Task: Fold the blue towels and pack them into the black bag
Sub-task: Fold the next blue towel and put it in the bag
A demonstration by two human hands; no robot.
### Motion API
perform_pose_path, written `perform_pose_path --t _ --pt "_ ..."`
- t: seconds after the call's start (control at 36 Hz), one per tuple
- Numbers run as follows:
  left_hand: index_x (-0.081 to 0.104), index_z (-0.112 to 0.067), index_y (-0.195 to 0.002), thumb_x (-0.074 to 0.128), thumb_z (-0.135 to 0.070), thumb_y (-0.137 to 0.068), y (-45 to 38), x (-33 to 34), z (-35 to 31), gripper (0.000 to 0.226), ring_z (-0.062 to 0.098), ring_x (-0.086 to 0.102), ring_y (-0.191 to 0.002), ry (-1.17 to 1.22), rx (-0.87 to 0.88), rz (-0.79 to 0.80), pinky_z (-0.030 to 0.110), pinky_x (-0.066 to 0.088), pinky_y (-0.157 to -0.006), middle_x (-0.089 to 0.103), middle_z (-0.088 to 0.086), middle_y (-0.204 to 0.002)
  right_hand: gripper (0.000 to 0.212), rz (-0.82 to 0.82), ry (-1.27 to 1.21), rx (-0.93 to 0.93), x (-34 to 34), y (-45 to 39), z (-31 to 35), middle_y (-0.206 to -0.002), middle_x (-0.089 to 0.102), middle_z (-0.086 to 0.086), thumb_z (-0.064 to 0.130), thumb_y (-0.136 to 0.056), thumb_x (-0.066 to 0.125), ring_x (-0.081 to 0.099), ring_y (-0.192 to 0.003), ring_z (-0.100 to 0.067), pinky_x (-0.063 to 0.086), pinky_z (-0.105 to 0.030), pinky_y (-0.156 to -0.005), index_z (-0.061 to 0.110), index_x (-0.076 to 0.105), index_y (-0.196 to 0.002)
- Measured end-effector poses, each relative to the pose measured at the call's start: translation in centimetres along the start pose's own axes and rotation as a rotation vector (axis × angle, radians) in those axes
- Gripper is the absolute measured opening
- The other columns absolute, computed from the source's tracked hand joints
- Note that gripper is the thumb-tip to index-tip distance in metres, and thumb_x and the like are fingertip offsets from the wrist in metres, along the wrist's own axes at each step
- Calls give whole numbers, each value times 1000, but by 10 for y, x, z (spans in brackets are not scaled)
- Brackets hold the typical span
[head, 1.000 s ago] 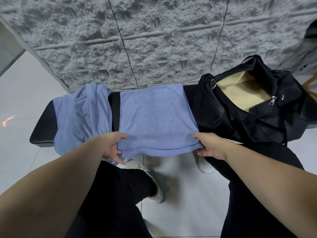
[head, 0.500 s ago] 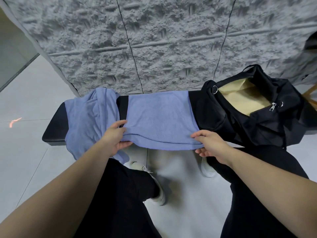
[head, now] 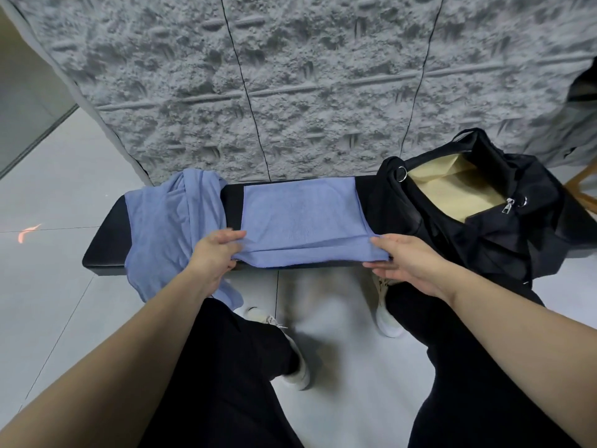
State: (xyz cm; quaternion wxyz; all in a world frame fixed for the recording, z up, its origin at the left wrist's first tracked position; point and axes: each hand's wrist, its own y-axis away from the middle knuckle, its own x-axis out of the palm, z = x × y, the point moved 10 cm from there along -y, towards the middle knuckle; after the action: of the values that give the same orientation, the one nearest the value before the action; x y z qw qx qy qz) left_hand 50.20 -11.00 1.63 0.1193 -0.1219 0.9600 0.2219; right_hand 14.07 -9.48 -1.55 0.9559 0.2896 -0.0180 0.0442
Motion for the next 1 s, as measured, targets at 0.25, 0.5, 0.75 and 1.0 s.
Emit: perform_pose_path --t 0.25,0.5,0.75,1.0 --pt "71 -23 -114 77 -14 -85 8 16 -4 32 5 62 -85 -40 50 176 14 45 -65 72 -1 -107 16 -60 -210 48 -10 -4 0 -104 70 -10 21 -96 59 69 -92 -24 56 -35 -77 12 65 -108" --pt "73 -21 -101 63 -5 -92 9 24 -4 21 7 51 -61 -323 115 162 8 43 -57 67 -3 -83 19 -69 -277 73 -13 -1 1 -105 69 -10 19 -97 59 68 -92 -24 55 -34 -78 8 62 -112" --pt "71 -8 -100 63 -8 -94 14 19 4 10 4 69 -86 77 -33 232 15 53 -71 71 2 -104 21 -21 -293 24 -13 1 10 -99 72 -10 6 -96 52 74 -87 -25 55 -34 -81 11 67 -110" --pt "60 -11 -91 51 10 -94 16 17 -11 23 4 65 -64 264 29 226 18 54 -72 67 -4 -72 34 -10 -346 51 -12 7 14 -91 74 -8 1 -87 36 74 -91 -27 53 -39 -90 10 66 -101"
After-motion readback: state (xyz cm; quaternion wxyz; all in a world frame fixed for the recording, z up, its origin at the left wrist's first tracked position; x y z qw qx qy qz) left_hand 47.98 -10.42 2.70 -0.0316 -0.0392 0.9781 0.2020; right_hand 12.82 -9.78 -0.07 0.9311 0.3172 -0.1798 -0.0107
